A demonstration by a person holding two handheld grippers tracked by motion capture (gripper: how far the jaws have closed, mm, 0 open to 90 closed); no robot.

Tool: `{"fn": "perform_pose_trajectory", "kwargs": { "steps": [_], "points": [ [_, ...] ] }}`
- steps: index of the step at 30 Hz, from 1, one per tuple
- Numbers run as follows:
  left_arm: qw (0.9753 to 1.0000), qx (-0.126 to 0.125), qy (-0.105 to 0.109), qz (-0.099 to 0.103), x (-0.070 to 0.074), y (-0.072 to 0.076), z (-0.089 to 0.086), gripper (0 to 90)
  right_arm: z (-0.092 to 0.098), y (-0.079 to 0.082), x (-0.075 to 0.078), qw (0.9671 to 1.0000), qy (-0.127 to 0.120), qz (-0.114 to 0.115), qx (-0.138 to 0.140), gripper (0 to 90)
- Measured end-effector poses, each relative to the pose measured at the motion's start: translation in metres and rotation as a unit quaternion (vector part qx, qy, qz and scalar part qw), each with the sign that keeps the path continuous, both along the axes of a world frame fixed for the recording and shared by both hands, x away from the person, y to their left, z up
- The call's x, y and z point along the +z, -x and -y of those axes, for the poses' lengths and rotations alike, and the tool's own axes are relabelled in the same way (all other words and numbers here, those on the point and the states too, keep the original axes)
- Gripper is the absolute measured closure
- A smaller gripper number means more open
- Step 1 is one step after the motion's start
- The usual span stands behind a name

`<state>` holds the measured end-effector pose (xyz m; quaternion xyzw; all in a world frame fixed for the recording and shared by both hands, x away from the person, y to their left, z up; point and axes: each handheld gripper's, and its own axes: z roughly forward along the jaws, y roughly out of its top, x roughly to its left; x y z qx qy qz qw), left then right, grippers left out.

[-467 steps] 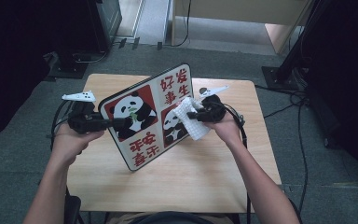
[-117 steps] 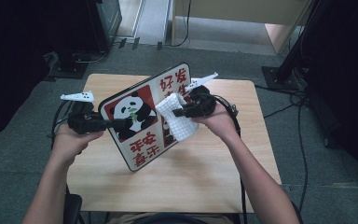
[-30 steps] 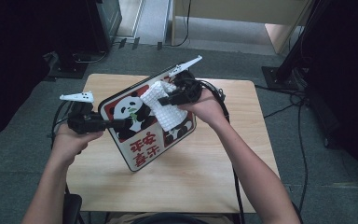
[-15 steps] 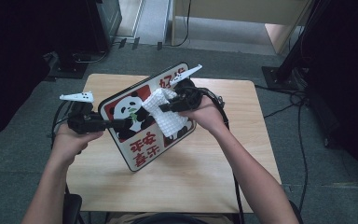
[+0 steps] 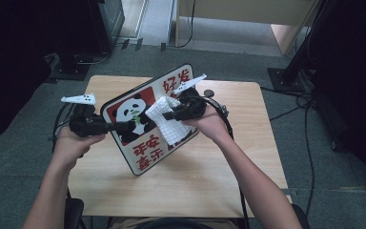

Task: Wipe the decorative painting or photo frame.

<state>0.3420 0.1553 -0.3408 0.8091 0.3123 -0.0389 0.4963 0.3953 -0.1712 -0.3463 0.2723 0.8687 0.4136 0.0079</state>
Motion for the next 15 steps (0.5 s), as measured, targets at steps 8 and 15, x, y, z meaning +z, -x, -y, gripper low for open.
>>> {"fn": "perform_pose_trajectory", "kwargs": {
  "steps": [8, 15],
  "points": [
    [1.0000, 0.000, 0.000, -0.001, 0.000, 0.000, 0.000, 76.8, 0.000, 0.003, -0.010, 1.0000, 0.003, -0.005, 0.003, 76.3],
    [1.0000, 0.000, 0.001, 0.000, 0.000, 0.000, 0.000, 76.7, 0.000, 0.005, -0.019, 0.9999, 0.007, -0.009, 0.003, 76.3]
  ]
}}
